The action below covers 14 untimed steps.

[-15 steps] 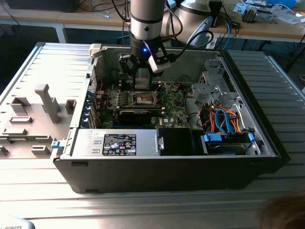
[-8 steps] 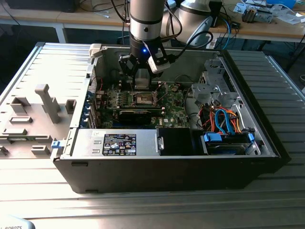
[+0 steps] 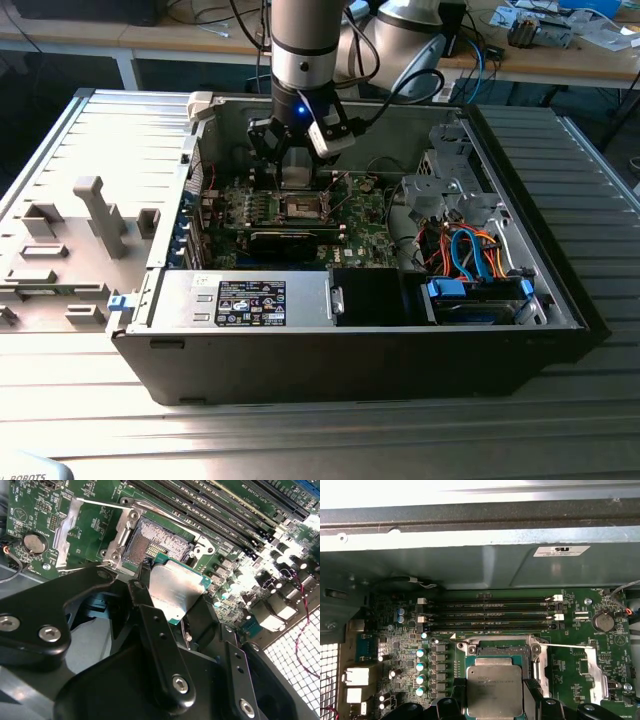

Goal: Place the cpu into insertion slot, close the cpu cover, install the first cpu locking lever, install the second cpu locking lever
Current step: 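Place the cpu into insertion slot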

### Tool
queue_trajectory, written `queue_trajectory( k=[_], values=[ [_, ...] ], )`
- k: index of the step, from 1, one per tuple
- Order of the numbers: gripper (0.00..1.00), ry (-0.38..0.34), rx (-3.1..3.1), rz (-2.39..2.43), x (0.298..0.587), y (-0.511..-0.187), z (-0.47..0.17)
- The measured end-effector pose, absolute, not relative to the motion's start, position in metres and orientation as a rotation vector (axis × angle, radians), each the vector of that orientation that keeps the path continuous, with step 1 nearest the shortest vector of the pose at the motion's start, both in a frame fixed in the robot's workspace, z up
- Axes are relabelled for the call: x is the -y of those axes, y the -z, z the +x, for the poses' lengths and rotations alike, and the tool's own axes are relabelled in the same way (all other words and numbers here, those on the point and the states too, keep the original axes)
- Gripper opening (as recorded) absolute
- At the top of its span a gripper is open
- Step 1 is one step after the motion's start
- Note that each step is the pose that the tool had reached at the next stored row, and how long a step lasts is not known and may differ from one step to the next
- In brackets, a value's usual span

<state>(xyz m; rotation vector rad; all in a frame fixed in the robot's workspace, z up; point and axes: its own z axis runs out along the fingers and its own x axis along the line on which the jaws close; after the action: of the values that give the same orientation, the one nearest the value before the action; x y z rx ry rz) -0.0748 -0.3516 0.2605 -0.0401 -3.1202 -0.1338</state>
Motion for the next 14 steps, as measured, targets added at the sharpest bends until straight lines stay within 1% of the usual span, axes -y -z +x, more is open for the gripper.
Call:
queue_trajectory(
  k=[14],
  values=[
    [0.54,0.133,3.121,-0.123,0.3516,-0.2602,-0.0748]
  ],
)
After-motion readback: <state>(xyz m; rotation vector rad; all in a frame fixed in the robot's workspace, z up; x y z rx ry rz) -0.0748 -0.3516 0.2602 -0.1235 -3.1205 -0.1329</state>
